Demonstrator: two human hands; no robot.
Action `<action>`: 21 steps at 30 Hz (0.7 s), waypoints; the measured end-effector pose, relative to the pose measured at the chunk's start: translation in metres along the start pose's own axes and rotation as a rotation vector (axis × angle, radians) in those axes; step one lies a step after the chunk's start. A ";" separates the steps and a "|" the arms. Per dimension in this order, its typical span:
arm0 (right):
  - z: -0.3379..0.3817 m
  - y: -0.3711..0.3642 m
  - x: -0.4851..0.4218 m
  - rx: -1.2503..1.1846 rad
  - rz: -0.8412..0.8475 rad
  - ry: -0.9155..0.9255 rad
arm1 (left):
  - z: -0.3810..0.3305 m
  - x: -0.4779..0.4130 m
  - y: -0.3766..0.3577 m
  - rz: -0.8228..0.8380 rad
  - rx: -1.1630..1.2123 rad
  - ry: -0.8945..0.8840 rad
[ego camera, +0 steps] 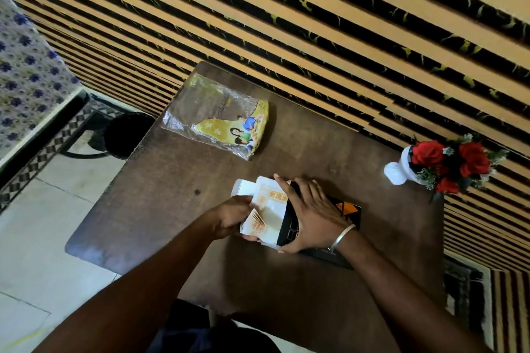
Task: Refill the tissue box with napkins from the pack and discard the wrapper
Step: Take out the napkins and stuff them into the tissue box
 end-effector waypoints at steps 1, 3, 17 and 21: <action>0.001 -0.001 0.000 0.002 -0.003 0.001 | 0.000 -0.003 -0.003 -0.010 -0.017 -0.004; 0.001 -0.002 0.000 0.014 -0.008 0.004 | -0.002 -0.005 -0.011 -0.037 -0.070 -0.032; -0.003 -0.002 0.003 -0.012 -0.010 -0.002 | 0.004 -0.020 -0.017 -0.022 -0.163 -0.175; -0.002 -0.005 -0.001 -0.027 0.021 -0.004 | 0.003 -0.024 -0.019 -0.073 -0.149 -0.145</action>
Point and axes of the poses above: each hand's wrist, its own x-axis away from the middle knuckle, its own y-axis out of the back of the hand, z = x × y, the point moved 1 cm from there along -x, towards the middle knuckle, and after that the axes turned 12 degrees about y, right-handed, at the moved point
